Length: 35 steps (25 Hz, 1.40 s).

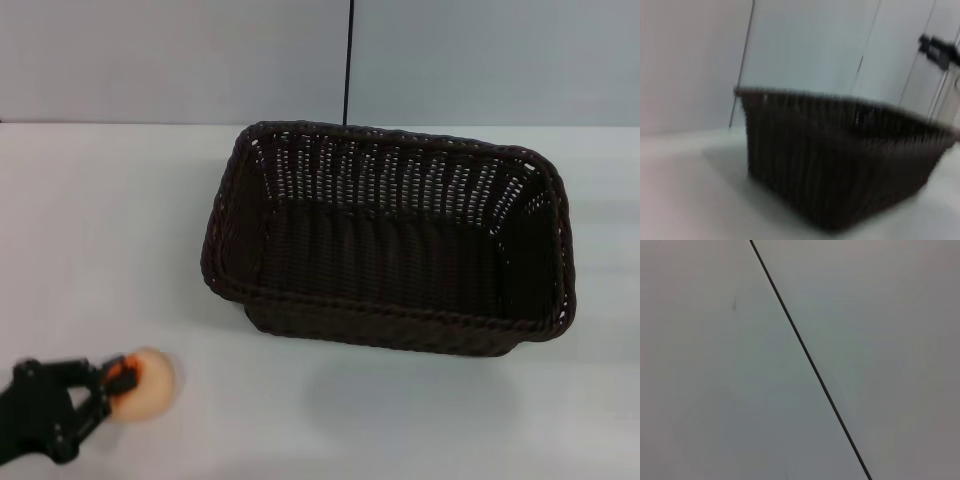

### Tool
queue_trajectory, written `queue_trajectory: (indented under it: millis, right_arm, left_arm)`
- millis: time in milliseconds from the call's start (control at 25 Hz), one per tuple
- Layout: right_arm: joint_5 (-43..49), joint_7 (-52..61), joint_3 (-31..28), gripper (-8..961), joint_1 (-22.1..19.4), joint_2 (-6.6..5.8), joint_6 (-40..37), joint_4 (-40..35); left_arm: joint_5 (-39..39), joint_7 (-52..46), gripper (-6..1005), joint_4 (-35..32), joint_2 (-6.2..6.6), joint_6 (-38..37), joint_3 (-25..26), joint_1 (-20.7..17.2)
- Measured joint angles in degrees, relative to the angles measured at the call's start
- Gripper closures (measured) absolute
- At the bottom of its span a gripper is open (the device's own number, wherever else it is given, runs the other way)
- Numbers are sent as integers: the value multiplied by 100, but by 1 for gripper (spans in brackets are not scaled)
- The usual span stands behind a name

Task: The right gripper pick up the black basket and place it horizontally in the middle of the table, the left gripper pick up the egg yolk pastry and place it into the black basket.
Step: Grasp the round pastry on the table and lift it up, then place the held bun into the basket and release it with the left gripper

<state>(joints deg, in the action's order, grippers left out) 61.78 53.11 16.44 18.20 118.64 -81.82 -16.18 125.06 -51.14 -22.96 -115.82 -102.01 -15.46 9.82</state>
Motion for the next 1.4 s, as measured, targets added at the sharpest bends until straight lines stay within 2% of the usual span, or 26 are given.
queue_trajectory:
  millis: [40, 200, 360, 400, 480, 560, 600, 640, 680, 840, 880, 1000, 1320, 1400]
  right_arm:
    - [0, 0, 0, 444, 0, 0, 0, 0]
    - [0, 0, -9, 444, 0, 1, 1, 2]
    - [1, 1, -9, 444, 17, 6, 0, 4]
    - [1, 1, -9, 444, 35, 7, -1, 9]
    - [1, 2, -10, 443, 44, 4, -2, 9]
    - [1, 2, -9, 442, 56, 0, -11, 10]
    - [1, 10, -4, 442, 58, -1, -26, 11]
    - [1, 10, -4, 442, 58, -1, -26, 11]
    - [1, 16, -1, 442, 59, -1, -25, 16]
    - [1, 16, 0, 442, 61, 1, -17, 59]
    - [1, 14, -2, 442, 74, 4, -10, 80]
    - [1, 13, 0, 442, 114, 10, -5, 126]
    - [1, 1, -37, 442, 203, 4, 49, 138]
    - [1, 0, -166, 442, 259, 9, 61, 160]
  left_arm:
    - [0, 0, 820, 0, 0, 0, 0, 0]
    - [-357, -49, 892, 64, 13, -821, 877, 110]
    - [-920, -199, 925, 295, -48, -963, 1409, 279]
    - [-1279, -215, 933, 582, -88, -987, 1512, 513]
    - [-1322, -215, 934, 634, -108, -987, 1511, 617]
    - [-1328, -210, 935, 709, -173, -968, 1467, 977]
    - [-1263, -183, 936, 785, -218, -864, 1351, 1299]
    - [-1263, -183, 937, 785, -218, -864, 1351, 1299]
    - [-1248, -168, 937, 941, -226, -688, 1198, 1551]
    - [-1240, -208, 939, 1062, -227, -513, 1025, 1771]
    - [-1228, -337, 940, 1125, -235, -327, 666, 2012]
    - [-1227, -412, 924, 1174, -261, -198, 498, 2139]
    - [-1294, -382, 880, 1258, -256, -202, 531, 2172]
    - [-1448, -385, 673, 1257, -240, -268, 589, 2101]
